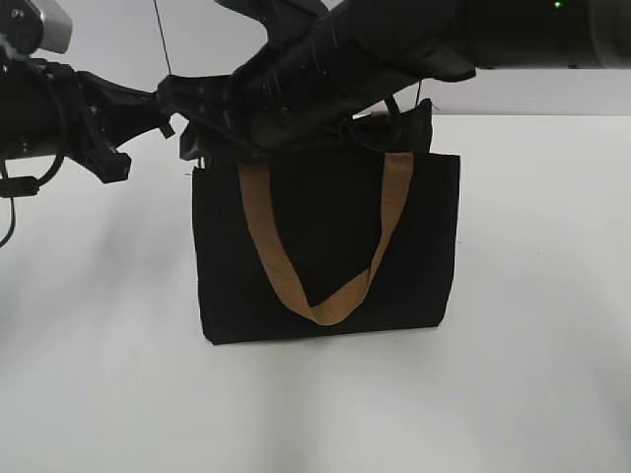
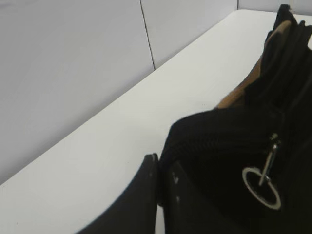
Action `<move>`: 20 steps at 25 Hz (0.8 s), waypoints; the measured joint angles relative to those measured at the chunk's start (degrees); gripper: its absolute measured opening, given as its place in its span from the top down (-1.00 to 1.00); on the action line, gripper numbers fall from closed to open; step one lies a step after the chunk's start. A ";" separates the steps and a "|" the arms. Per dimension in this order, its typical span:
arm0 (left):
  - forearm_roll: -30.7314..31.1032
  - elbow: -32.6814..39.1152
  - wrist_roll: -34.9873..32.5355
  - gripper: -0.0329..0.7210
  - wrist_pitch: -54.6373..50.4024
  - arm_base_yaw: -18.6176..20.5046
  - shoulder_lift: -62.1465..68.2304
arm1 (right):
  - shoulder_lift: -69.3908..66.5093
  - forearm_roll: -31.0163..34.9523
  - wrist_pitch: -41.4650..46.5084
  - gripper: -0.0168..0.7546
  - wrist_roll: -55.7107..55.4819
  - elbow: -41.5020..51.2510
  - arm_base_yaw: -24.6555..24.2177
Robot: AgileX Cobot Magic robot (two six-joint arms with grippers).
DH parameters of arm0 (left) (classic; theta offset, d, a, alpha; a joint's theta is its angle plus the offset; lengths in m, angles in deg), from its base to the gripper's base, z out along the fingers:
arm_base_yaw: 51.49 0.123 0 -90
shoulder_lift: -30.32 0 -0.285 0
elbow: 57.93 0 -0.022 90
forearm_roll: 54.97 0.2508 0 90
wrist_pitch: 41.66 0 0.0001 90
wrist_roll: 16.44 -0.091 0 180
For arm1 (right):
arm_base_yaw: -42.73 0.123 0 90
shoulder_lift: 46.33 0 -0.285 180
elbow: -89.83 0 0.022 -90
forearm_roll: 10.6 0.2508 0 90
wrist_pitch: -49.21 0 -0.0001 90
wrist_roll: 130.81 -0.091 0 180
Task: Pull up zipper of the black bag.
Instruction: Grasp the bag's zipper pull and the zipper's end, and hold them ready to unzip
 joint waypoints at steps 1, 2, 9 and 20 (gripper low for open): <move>-0.32 0.00 0.00 0.93 0.28 0.00 0.00 | 0.00 0.00 0.00 0.10 -0.42 0.00 0.00; -0.48 0.00 0.00 0.93 0.60 0.00 0.00 | 0.00 0.00 0.00 0.11 -0.69 0.00 0.00; -0.80 0.00 0.00 0.93 4.14 0.05 0.00 | -0.17 0.00 -1.14 0.11 -2.19 0.00 0.00; -2.24 0.00 0.00 0.93 10.64 0.05 0.00 | -0.17 -4.27 -1.52 0.12 -2.63 0.00 0.00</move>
